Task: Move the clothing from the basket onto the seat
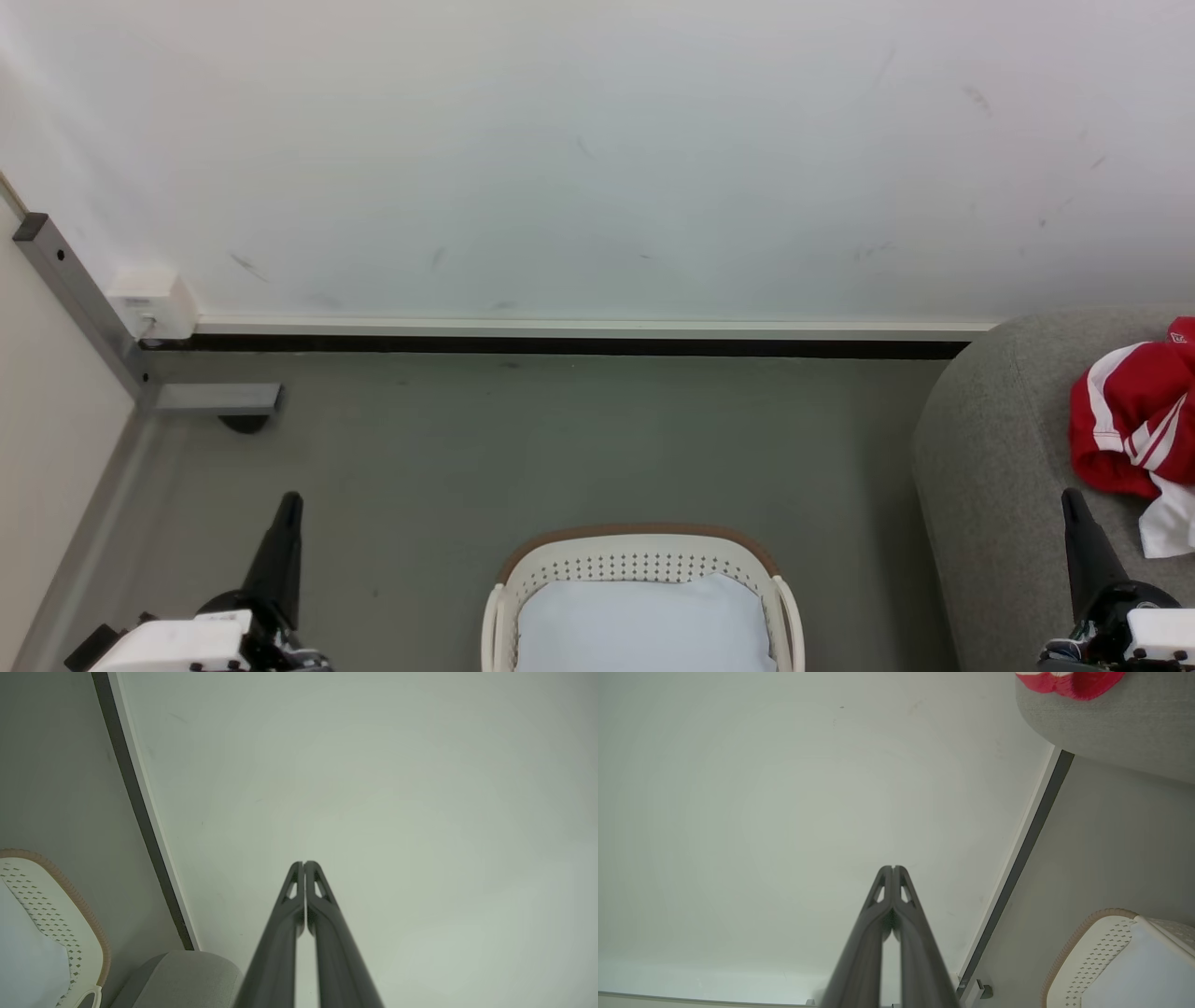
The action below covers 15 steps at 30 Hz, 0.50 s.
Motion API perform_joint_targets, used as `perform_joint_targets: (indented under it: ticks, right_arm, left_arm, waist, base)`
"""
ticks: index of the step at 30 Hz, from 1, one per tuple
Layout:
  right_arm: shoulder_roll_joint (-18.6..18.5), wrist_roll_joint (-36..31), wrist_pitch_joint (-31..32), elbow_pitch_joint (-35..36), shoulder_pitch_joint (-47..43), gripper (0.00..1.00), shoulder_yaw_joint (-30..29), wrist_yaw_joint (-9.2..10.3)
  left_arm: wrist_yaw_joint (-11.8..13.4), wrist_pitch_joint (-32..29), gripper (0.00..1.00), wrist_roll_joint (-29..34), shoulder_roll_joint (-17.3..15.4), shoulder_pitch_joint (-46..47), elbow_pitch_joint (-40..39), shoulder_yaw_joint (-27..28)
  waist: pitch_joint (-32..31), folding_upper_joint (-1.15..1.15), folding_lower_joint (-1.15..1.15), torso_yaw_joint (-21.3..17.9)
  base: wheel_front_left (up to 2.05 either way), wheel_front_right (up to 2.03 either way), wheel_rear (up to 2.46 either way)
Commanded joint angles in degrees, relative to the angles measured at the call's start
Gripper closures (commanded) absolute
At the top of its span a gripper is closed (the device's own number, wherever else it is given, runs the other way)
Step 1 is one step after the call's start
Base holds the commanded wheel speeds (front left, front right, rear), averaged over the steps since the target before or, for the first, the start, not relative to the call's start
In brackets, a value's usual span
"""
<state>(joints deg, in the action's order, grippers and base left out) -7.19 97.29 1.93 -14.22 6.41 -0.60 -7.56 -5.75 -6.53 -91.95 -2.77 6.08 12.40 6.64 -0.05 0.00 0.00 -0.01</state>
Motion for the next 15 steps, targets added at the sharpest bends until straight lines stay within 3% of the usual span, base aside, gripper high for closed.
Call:
perform_joint_targets:
  ticks: [1,15]
  right_arm:
    - [-0.38,0.54,-0.15,0.18,0.37,1.0,-0.02,0.13]
    - [-0.53,0.75,-0.26,0.22,0.35,1.0,0.15,0.13]
  left_arm:
    - [0.17,-0.24,1.0,-0.72,-0.11,0.55,-0.23,0.16]
    - [0.17,-0.24,1.0,-0.72,-0.11,0.55,-0.23,0.16]
  waist:
    - [0.0,0.0,0.0,0.0]
    - [0.0,0.0,0.0,0.0]
  base:
    - [0.0,0.0,0.0]
    - [0.0,0.0,0.0]
